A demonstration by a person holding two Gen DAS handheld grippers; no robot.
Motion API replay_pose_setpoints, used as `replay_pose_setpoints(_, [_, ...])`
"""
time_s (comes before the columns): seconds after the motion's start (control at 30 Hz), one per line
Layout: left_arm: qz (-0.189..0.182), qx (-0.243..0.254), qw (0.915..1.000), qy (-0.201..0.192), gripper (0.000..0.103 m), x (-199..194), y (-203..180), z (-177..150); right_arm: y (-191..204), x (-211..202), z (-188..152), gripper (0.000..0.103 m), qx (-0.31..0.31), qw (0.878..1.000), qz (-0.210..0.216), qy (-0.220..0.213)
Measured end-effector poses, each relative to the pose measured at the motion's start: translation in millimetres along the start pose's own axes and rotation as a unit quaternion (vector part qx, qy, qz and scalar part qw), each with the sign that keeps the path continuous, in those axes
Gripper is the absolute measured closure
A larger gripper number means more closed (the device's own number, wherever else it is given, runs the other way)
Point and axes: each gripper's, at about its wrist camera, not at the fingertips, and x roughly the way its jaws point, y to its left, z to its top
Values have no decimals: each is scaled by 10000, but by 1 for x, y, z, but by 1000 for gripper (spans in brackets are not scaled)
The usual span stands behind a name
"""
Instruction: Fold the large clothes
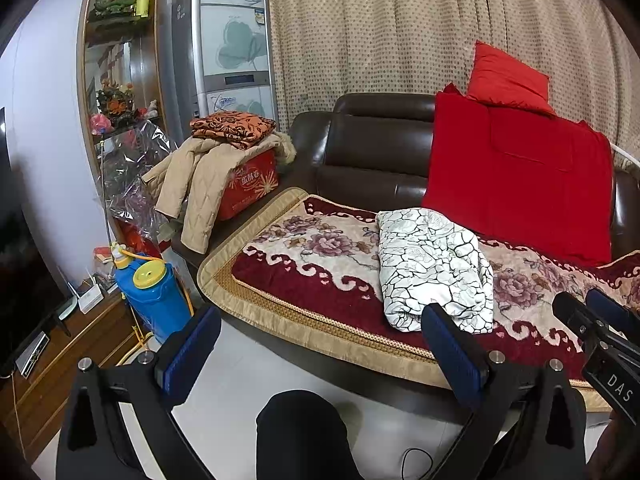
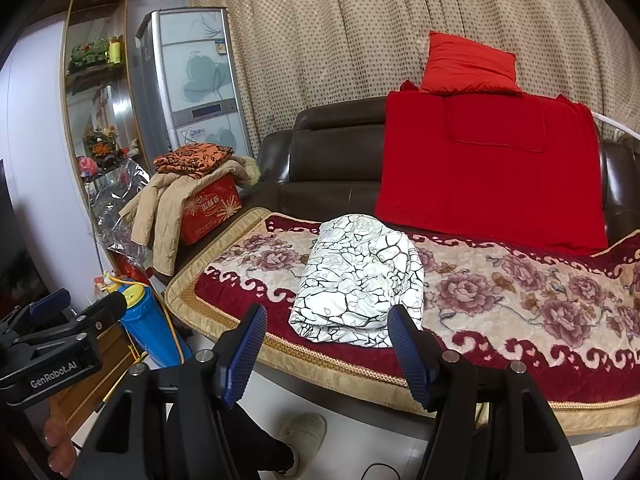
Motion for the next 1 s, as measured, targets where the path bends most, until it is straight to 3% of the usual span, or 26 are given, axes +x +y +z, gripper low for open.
replay_pose_setpoints(1.0, [-22,211,9998,-21,3,7,-1,0,-2,12,-2,36,-1,9999,78,112])
